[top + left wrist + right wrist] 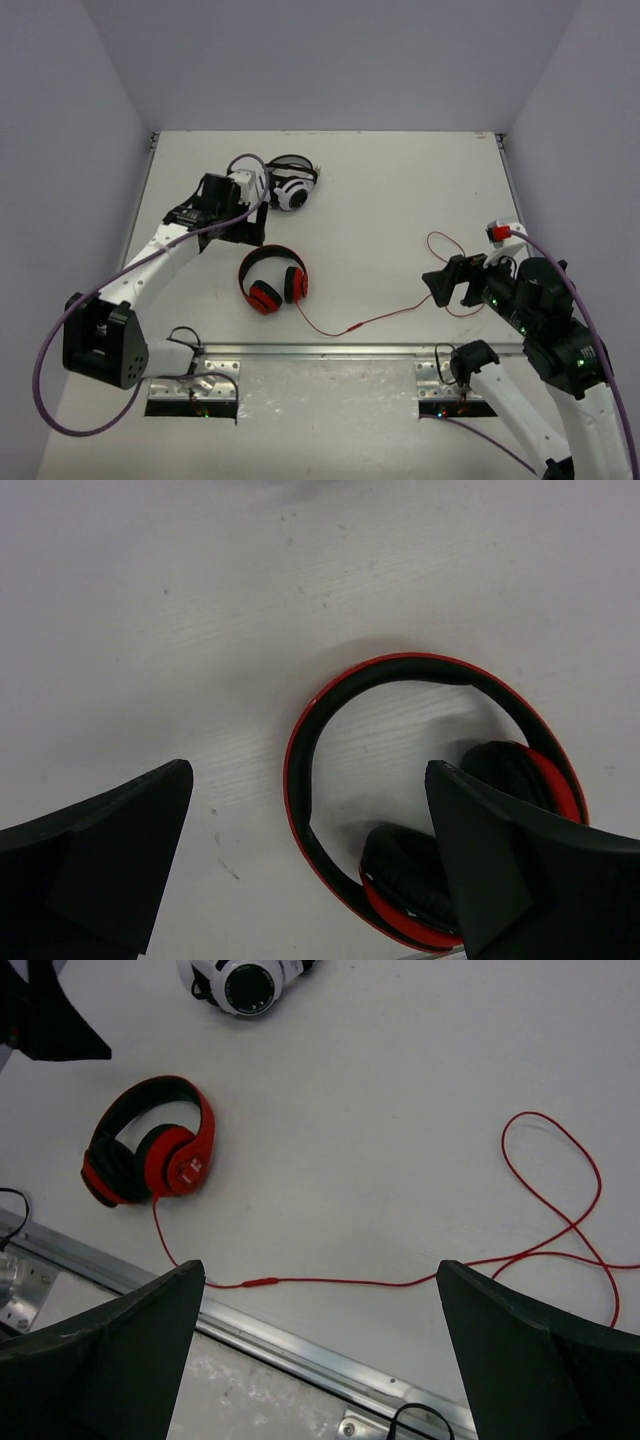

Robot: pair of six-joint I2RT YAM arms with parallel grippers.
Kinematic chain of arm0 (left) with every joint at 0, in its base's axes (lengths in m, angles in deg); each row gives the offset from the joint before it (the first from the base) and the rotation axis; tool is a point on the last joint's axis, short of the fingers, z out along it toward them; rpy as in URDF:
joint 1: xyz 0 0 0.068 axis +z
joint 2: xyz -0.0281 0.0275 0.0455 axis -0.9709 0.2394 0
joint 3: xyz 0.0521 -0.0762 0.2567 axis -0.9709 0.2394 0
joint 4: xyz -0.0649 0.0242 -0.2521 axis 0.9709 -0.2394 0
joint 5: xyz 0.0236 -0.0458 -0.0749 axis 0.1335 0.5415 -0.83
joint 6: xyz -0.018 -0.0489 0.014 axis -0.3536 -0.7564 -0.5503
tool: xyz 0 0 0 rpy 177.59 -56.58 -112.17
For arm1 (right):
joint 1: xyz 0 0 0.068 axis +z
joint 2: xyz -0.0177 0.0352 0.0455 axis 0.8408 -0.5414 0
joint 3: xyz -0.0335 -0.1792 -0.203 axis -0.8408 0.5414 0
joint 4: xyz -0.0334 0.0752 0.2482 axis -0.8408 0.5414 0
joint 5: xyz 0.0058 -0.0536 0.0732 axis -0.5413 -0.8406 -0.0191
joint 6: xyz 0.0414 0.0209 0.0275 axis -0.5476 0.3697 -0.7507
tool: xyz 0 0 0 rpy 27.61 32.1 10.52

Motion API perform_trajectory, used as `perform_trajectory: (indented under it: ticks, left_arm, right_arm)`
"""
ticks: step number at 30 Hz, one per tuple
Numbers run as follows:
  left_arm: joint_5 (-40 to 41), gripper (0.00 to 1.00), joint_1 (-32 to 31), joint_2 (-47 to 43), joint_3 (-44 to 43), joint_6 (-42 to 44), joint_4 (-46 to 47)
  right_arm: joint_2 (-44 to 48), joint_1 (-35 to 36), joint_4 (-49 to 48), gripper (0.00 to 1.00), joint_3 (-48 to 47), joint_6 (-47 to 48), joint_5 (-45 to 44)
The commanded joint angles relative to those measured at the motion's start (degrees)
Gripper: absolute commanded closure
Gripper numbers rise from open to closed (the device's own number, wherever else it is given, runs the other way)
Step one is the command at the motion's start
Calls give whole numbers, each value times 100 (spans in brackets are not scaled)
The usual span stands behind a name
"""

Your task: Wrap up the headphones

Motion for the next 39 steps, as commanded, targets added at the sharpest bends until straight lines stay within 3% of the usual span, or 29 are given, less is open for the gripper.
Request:
perform_trajectory:
  ticks: [1, 4, 8, 14, 17, 20, 21, 22, 23, 26, 27, 32, 39]
  left_arm:
    - [149, 0, -61, 566, -255, 536, 272]
    - [109, 0, -61, 1216, -395, 379, 18]
    - [63, 1, -88, 1552, 26, 334, 429]
    - [151, 5, -254, 2370, -176, 229, 474]
    - [651, 9, -587, 2660, -133, 167, 377]
    - [889, 22, -799, 2845, 34, -131, 404]
    - [933, 36, -834, 2871, 44, -157, 412]
    - [1012, 43, -869, 2915, 18, -219, 351]
    - [969, 59, -879, 2890, 35, -228, 360]
    - [881, 82, -879, 2837, 44, -237, 368]
    - [872, 99, -879, 2828, 26, -246, 351]
    - [731, 100, -948, 2495, 44, -359, 88]
    - [942, 100, -984, 985, 264, -711, -132]
  right_arm:
    - [190, -19, -503, 1, 119, 61, 538]
    - [268, -11, -529, 1, 172, 104, 898]
    - [418, -19, -600, 1, 268, 201, 952]
    - [567, -19, -942, 1, 549, 210, 1364]
    - [638, -19, -1135, 1, 681, 87, 1584]
    - [743, -19, -1250, 1, 778, 69, 1707]
    - [778, -11, -1259, 1, 796, 61, 1699]
    - [796, -19, -1250, 1, 796, 61, 1690]
    - [805, -19, -1233, 1, 796, 69, 1672]
    - [823, -19, -1154, 1, 743, 140, 1629]
    - [831, -19, -1136, 1, 700, 148, 1602]
    - [893, -19, -1118, 1, 646, 271, 1462]
    - [577, -19, -1662, 1, 1129, -105, 1610]
